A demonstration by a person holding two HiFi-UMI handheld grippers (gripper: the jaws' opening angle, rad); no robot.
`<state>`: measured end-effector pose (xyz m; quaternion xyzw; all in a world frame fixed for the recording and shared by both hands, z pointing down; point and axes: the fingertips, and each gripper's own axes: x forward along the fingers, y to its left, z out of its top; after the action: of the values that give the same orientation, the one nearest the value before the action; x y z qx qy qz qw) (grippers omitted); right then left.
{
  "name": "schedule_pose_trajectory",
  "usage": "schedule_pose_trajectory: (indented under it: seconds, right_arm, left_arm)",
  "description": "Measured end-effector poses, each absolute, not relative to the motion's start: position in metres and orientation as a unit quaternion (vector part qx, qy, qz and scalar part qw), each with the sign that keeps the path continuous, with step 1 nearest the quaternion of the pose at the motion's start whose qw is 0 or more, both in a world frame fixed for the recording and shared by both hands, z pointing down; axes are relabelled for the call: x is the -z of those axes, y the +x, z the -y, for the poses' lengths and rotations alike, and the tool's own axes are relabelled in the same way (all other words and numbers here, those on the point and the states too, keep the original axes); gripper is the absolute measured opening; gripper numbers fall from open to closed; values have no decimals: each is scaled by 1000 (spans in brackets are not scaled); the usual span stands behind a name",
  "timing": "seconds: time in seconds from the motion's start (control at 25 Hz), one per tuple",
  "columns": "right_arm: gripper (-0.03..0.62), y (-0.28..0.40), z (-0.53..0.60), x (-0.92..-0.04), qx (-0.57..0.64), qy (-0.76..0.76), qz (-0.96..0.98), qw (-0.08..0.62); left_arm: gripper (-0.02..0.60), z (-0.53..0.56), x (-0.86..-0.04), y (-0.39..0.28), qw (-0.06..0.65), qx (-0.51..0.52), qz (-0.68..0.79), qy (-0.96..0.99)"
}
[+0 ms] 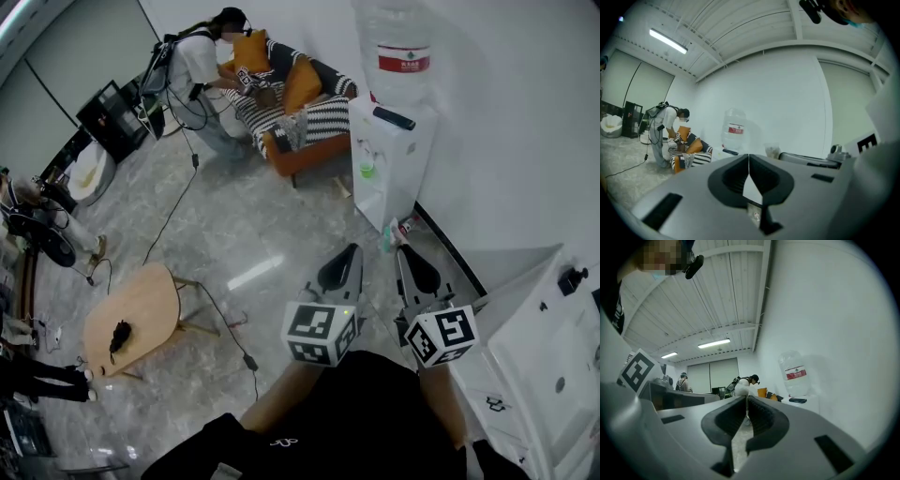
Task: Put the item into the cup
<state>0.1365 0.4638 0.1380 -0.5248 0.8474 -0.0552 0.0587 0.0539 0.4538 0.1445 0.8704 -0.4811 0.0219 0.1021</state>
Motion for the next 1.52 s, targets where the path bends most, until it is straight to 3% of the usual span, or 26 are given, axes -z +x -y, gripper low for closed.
schedule_pose_trajectory:
  seconds: [0.56, 1.12, 1.52]
  right_arm:
    - [21, 153, -434, -132, 34, -542, -837, 65]
    - [21, 165, -359, -178, 96, -575, -812, 24]
    - [21, 140, -268, -175, 112, -560, -821, 22]
  left_arm:
    - [14, -415, -137, 63, 79, -20, 464, 882]
    - [14, -314, -179, 77, 163, -31, 437, 884]
    - [14, -217, -200, 41, 161, -88, 477, 859]
